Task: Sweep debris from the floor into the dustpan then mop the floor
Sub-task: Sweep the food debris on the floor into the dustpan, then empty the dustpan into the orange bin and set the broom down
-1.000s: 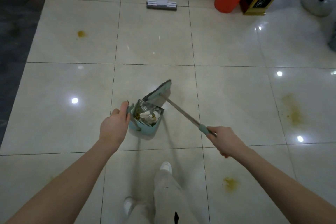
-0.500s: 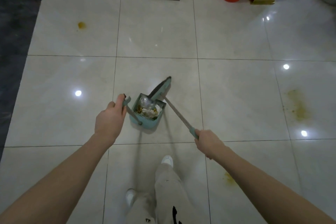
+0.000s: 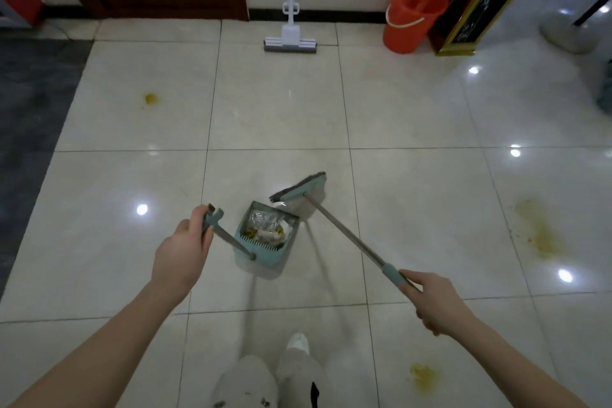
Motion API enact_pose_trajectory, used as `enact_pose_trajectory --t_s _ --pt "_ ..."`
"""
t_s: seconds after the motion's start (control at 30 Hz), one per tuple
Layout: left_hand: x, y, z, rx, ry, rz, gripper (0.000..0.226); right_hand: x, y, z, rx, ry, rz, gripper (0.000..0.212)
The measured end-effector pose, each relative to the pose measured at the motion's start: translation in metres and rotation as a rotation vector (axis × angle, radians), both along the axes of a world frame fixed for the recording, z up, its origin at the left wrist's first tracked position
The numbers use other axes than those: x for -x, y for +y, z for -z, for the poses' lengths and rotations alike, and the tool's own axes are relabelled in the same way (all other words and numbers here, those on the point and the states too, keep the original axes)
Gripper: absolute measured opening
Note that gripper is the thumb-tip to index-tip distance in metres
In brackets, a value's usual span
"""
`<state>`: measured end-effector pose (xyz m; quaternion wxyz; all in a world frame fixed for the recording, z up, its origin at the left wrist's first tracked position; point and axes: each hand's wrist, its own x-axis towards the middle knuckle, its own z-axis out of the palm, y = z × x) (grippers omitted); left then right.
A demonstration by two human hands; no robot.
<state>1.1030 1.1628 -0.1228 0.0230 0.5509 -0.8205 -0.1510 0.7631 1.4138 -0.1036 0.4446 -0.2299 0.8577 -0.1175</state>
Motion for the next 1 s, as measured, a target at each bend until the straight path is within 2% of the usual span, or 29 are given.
enact_pose_trajectory --t_s 0.3,0.57,0.77,1.0 --pt "0.106 -0.099 -0.043 0.124 0.138 0.066 0.029 0.087 -0.046 -0.044 0.123 0.064 0.180 0.036" --pt "0.280 -0.256 -0.069 0.238 0.203 0.158 0.038 0.199 -0.137 -0.073 0.154 0.135 0.292 0.039" --pt "0.412 -0.367 -0.098 0.131 0.338 0.275 0.033 0.283 -0.223 -0.104 0.197 0.184 0.302 0.041" --pt "0.557 -0.463 -0.147 0.423 0.209 0.354 0.031 0.402 -0.304 -0.122 0.269 0.233 0.352 0.042"
